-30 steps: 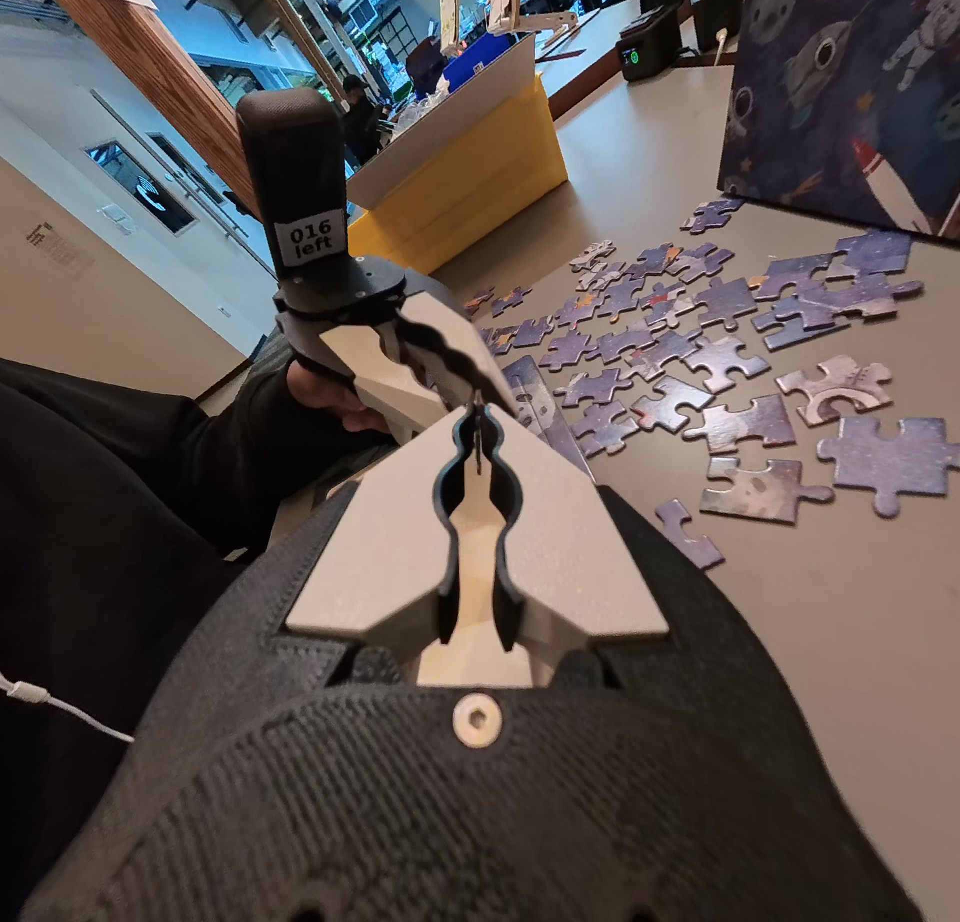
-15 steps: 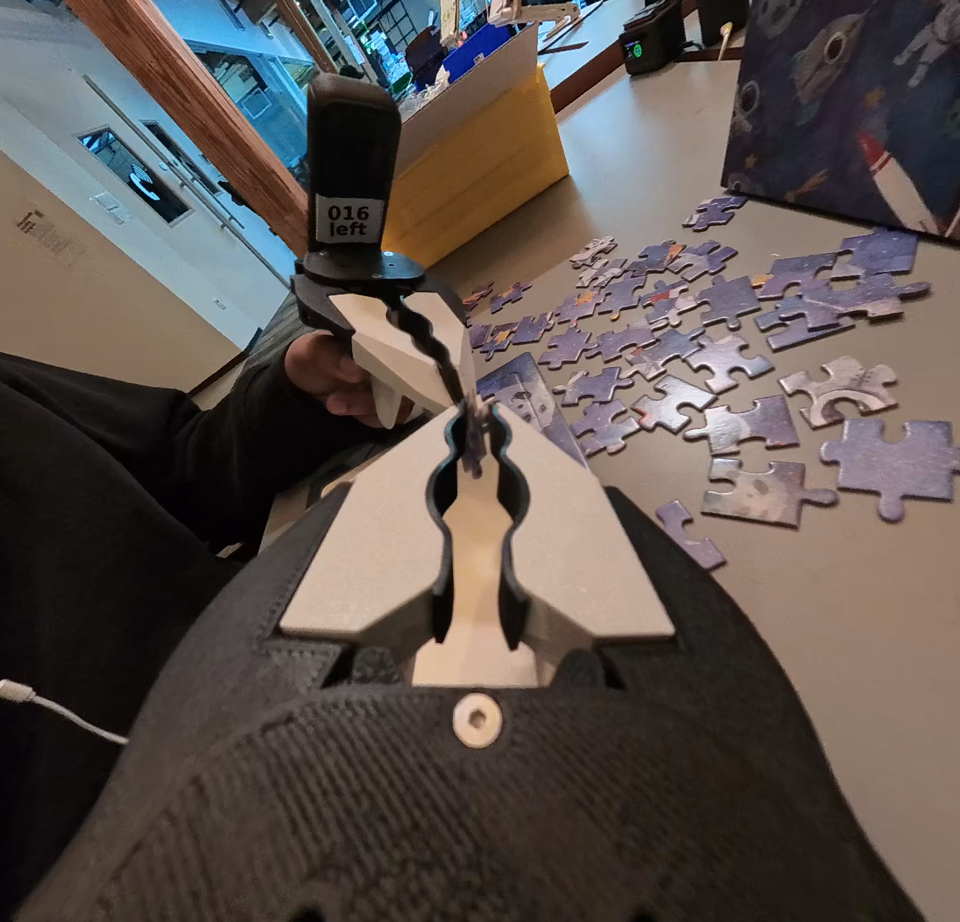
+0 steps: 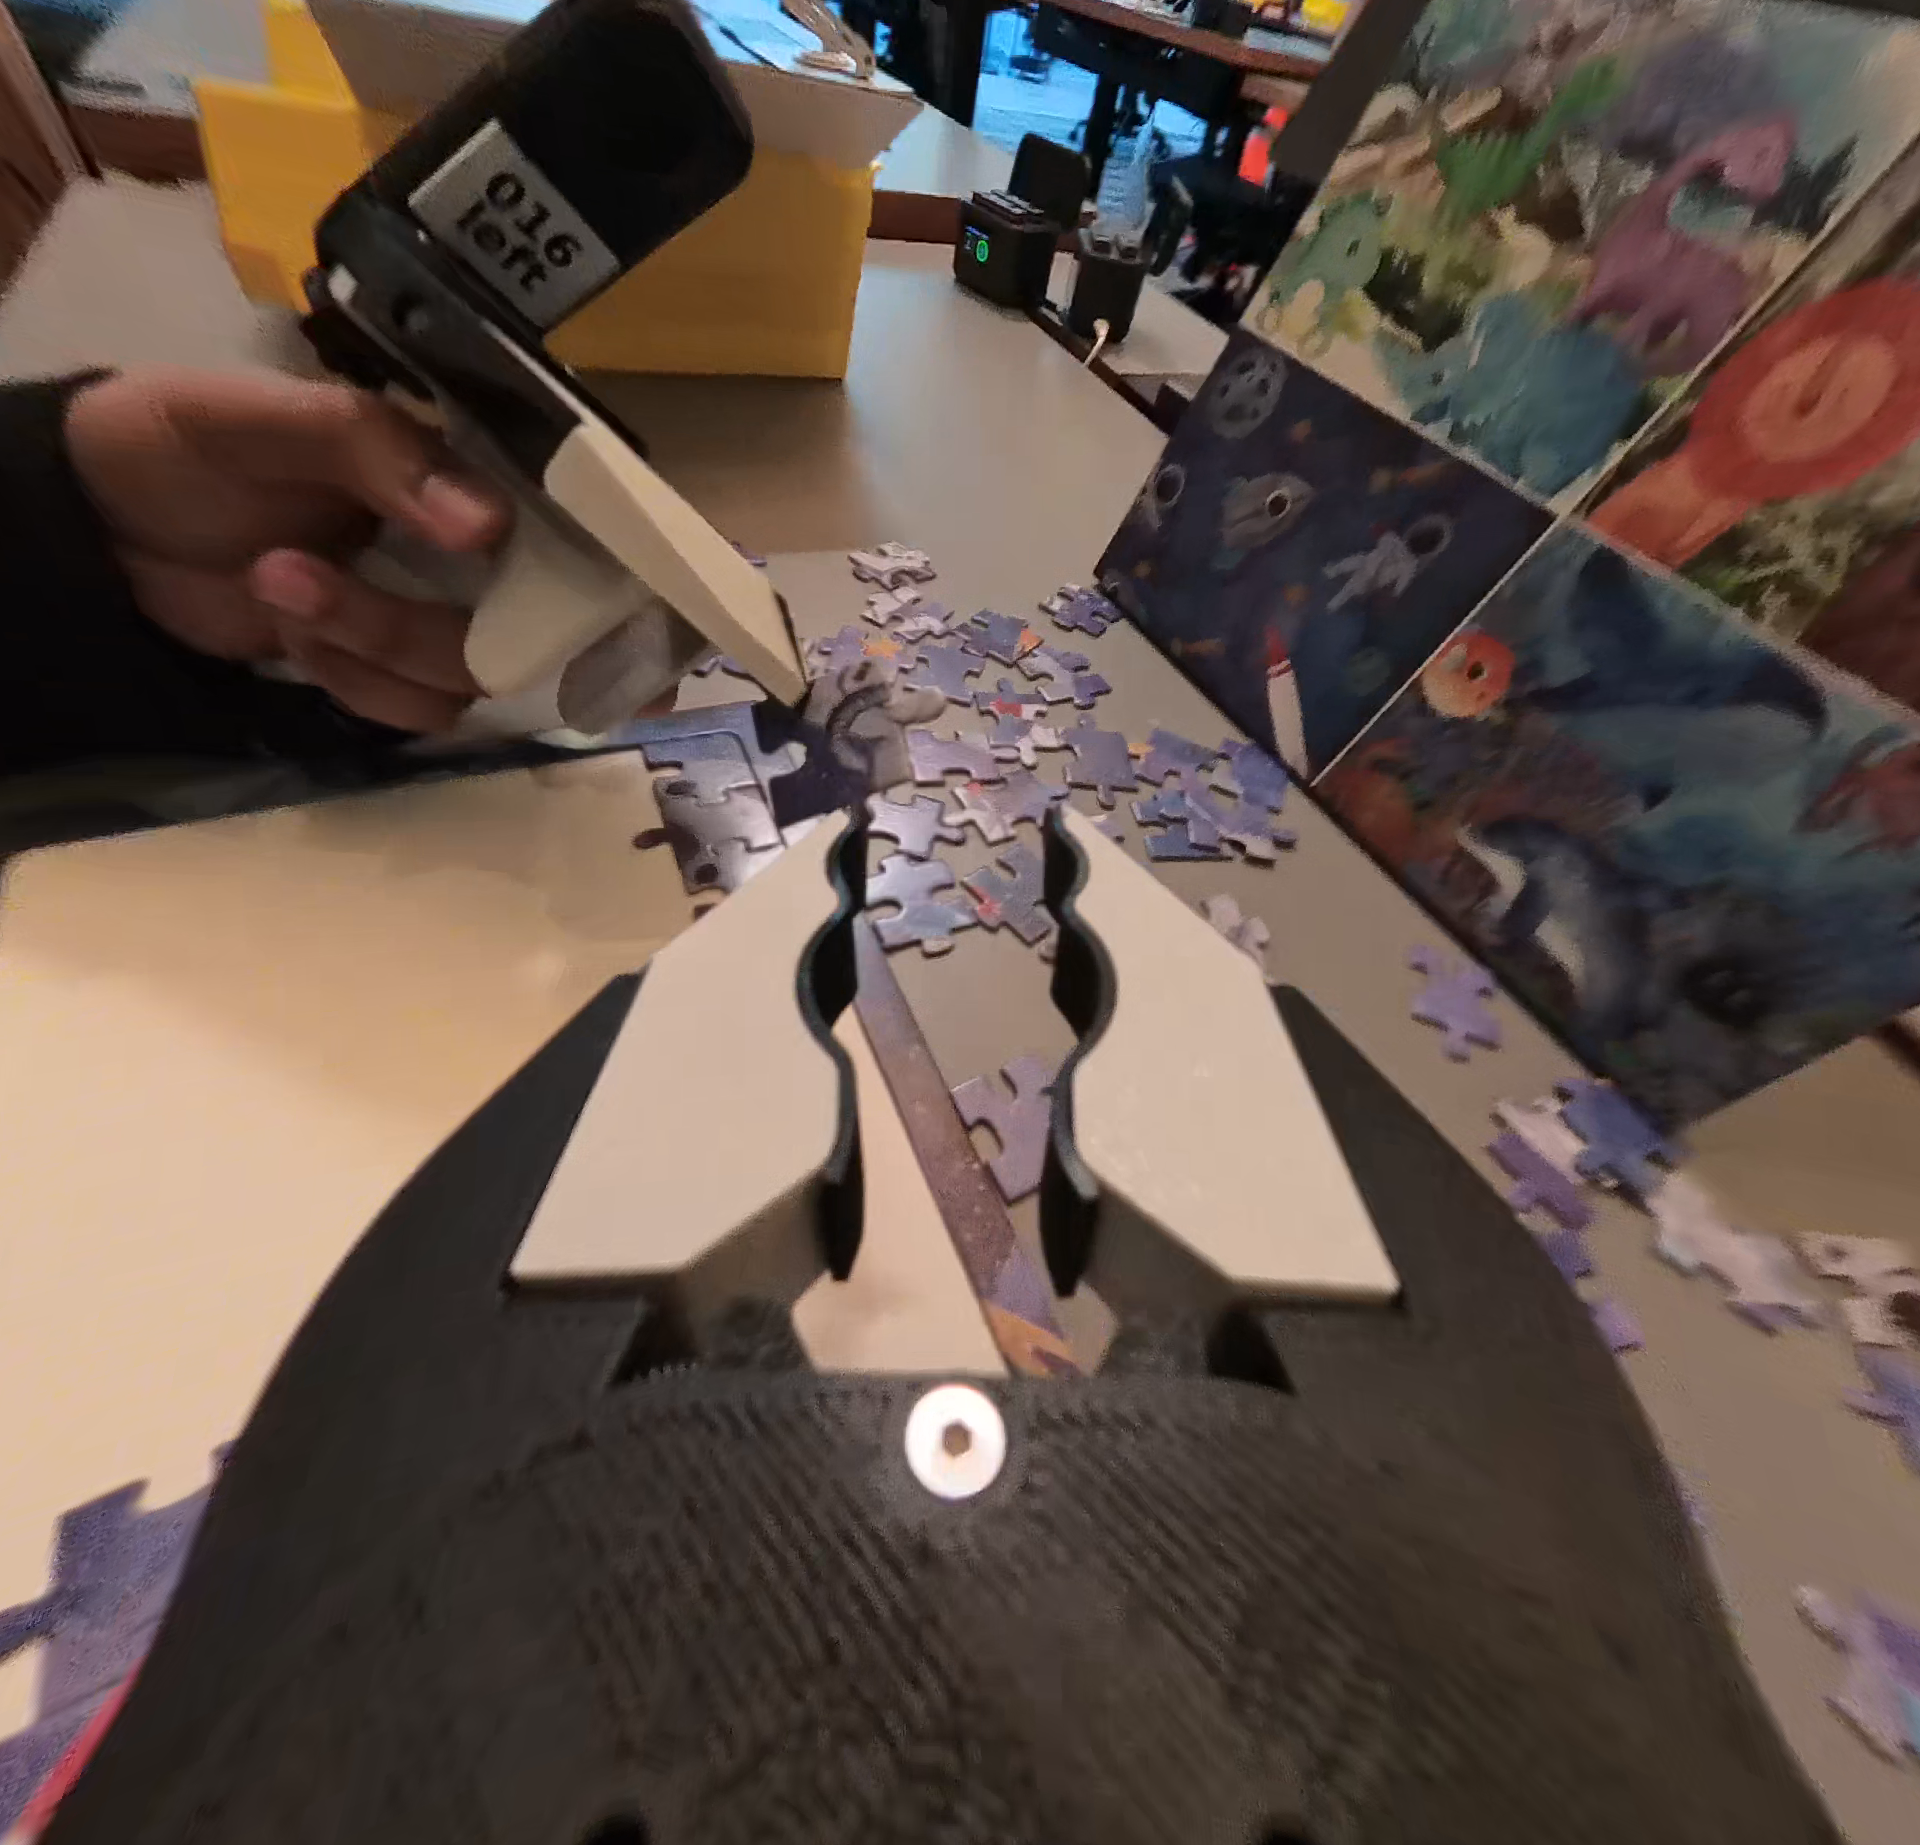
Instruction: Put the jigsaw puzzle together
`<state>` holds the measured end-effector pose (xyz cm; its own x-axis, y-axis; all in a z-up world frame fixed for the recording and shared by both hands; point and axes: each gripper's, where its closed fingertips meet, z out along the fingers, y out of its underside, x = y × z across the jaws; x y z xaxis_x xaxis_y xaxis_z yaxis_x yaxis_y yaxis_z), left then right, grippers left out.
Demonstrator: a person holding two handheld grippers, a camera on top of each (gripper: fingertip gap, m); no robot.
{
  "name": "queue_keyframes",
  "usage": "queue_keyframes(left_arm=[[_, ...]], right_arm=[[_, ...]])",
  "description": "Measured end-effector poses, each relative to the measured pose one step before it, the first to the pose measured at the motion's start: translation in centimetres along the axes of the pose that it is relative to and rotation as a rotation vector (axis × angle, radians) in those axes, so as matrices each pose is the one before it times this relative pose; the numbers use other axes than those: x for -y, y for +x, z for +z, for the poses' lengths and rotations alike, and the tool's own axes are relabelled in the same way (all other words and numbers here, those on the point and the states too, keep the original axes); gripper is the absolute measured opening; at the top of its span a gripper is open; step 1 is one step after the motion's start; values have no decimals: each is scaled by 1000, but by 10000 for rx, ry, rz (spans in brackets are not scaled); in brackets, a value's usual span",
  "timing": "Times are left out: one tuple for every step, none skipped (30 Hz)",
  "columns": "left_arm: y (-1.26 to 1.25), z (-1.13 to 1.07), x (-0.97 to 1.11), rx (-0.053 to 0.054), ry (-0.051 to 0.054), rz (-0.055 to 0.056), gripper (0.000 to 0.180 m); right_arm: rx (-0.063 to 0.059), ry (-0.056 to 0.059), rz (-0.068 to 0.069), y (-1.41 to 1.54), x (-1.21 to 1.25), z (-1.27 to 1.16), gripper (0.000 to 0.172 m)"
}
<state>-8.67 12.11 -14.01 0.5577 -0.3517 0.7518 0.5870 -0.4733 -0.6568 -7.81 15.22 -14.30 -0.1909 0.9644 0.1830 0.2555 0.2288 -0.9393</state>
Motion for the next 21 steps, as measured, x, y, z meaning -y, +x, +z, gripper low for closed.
queue_keyframes(left_arm=[[19,-70,99,-46,56,-48,0],[65,-47,68,-62,34,-39,0],[119,-11,29,-95,17,-43,0],[101,25,-11,-82,1,-40,0],[60,45,-41,-51,-20,-20,0],[93,37,-39,-60,-16,-10,0],[64,21,2,-34,2,-2,0],[9,-2,15,-4,9,10,0],[14,-19,27,-19,10,0,0],[44,-22,40,-28,18,-7,0],[14,-19,32,-16,21,-11,0],[5,-19,21,-13,10,-7,0],[17,-6,5,-14,0,-3,0],[24,12,-5,-15,-3,-2,0],[35,7,-9,-21,-10,4,0],[32,15,-36,-18,-16,7,0],[28,19,-13,-15,-12,5,0],[4,-3,-12,-8,-4,-1,0],[-6,2,4,-4,0,-7,0],[4,-12,6,-10,0,-10,0],[12,2,4,-16,0,-8,0]], right_arm=[[-153,38,-392,-174,160,24,30],[-45,63,-281,-227,165,4,30],[42,57,-151,-243,149,7,30],[78,33,-37,-191,75,17,31],[103,29,25,-157,34,-1,32],[110,26,49,-127,4,1,34],[99,30,54,-91,-3,-21,34],[101,48,56,-85,27,-23,35],[106,51,61,-113,47,-21,36],[100,50,59,-109,68,-26,37],[90,50,44,-115,68,-18,38],[59,36,20,-101,63,-9,38],[23,6,-6,-57,17,11,38],[5,-21,-29,-32,-31,20,38],[4,-35,-35,-42,-50,36,38],[3,-34,-28,-37,-67,49,38],[16,-25,-22,-63,-49,34,38],[26,-13,-17,-59,-28,36,37],[10,-3,-15,-39,-1,18,37],[2,1,-19,-20,8,-2,37],[3,6,-22,-20,22,-11,36]])
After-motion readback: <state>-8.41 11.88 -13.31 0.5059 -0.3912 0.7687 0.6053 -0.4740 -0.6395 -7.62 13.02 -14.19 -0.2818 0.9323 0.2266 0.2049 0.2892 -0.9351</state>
